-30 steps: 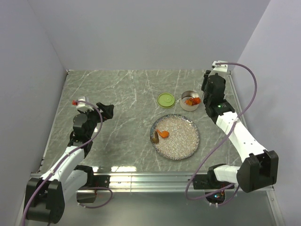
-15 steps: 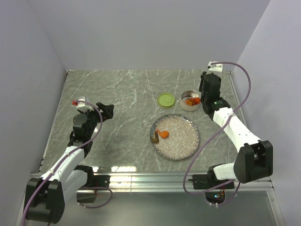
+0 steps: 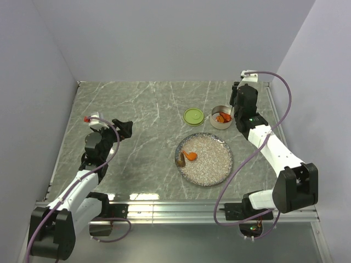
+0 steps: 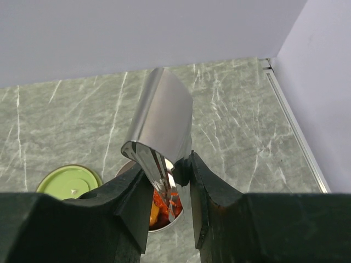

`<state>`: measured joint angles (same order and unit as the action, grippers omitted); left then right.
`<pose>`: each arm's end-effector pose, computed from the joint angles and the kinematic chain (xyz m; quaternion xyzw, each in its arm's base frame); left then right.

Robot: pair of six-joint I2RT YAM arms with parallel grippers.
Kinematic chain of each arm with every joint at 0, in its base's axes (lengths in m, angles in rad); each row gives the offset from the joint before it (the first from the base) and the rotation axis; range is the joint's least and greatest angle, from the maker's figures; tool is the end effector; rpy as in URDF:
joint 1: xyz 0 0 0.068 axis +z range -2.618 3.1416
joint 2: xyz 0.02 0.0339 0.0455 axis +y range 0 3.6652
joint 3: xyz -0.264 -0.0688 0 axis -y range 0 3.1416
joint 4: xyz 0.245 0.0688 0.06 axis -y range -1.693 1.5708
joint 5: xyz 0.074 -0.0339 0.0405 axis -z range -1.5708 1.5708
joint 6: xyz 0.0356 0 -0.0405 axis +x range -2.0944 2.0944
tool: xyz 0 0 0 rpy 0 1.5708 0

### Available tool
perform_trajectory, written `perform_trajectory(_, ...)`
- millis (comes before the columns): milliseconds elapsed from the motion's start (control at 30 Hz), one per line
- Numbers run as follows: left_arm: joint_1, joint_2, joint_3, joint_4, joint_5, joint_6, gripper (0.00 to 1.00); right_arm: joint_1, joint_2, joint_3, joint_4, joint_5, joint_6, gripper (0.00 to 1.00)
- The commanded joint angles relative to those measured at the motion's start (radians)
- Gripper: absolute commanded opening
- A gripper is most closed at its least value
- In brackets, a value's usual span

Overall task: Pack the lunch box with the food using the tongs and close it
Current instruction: Place the food into the lunch box

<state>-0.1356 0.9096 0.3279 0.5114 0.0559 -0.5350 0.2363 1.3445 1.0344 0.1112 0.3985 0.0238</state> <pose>0.2027 -0.0297 0.2297 -0.1264 0.7205 -0.2436 0.6369 0.3115 0.0608 0.3320 0.0442 0.7675 -0.0714 0.6355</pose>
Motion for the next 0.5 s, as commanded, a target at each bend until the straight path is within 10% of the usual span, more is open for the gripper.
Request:
perform_trajectory(0,-0.004,-0.006,0.016,0.041,0.016,0.013,1.00,0.015,-0.033,0.046,0.059,-0.010,-0.015,0.37)
perform_trajectory(467,-0.004,-0.009,0.019,0.038,0.016,0.013,0.99,0.155,-0.303,-0.080,0.021,0.048,0.004,0.37)
